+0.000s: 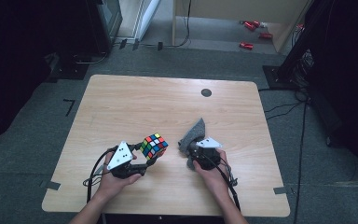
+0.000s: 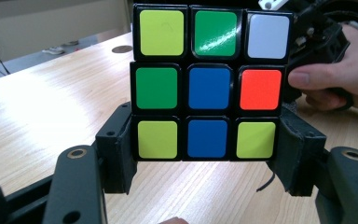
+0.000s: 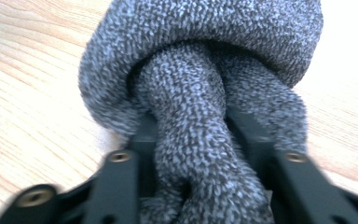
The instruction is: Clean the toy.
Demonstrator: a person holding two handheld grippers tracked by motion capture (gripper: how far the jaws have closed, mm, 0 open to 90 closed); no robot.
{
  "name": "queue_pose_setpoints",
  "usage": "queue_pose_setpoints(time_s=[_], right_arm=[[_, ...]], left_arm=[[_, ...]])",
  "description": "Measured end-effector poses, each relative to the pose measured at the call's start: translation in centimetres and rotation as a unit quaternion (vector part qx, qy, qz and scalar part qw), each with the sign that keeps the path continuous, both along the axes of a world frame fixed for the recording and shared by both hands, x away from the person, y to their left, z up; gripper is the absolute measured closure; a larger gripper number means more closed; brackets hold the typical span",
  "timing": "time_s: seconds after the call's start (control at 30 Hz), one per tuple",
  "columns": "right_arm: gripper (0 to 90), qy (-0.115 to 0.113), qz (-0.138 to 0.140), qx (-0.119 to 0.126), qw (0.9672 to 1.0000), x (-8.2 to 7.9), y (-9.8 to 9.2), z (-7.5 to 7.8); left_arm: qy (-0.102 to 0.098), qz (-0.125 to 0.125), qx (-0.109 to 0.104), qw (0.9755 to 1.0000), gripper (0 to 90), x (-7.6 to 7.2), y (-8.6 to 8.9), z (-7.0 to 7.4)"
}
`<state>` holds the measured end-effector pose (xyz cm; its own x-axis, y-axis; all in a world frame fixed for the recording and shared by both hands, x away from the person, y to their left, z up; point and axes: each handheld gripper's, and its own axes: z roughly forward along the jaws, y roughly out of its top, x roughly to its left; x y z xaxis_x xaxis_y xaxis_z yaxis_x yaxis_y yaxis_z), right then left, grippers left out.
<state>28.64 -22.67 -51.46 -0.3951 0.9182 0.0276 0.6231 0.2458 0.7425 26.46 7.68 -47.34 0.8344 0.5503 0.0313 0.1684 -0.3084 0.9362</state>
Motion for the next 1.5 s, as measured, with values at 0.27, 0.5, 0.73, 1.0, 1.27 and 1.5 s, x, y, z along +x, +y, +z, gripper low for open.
queue_pose_setpoints(time_s=[0.27, 0.5, 0.73, 1.0, 1.27, 1.5], right_arm=[[72.0, -0.094, 0.047, 0.081, 0.9912, -2.1, -0.3, 4.1], [71.6, -0.162, 0.163, 0.170, 0.9583, -5.7, 2.9, 9.2], [71.1, -0.129, 0.146, 0.182, 0.9639, -5.3, 3.6, 8.1], [70.0, -0.108, 0.138, 0.186, 0.9668, -4.8, 3.0, 7.7], [68.8, -0.190, 0.142, -0.026, 0.9710, -6.8, 6.5, 8.1], [67.8, -0.206, 0.170, -0.140, 0.9537, -7.7, 9.1, 7.1]], left_arm=[[0.011, -0.004, 0.011, 0.9999, 34.7, 0.3, -0.5, -0.3], [-0.011, -0.036, 0.054, 0.9978, 34.7, -0.7, -2.2, -0.4], [-0.041, -0.051, 0.063, 0.9959, 34.8, -1.8, -2.7, 0.1], [-0.024, -0.050, 0.075, 0.9956, 34.8, -1.4, -3.0, -0.2], [0.025, -0.020, 0.160, 0.9866, 34.8, -1.2, -4.8, 0.2], [0.082, -0.007, 0.194, 0.9776, 34.8, -0.6, -5.3, 0.1]])
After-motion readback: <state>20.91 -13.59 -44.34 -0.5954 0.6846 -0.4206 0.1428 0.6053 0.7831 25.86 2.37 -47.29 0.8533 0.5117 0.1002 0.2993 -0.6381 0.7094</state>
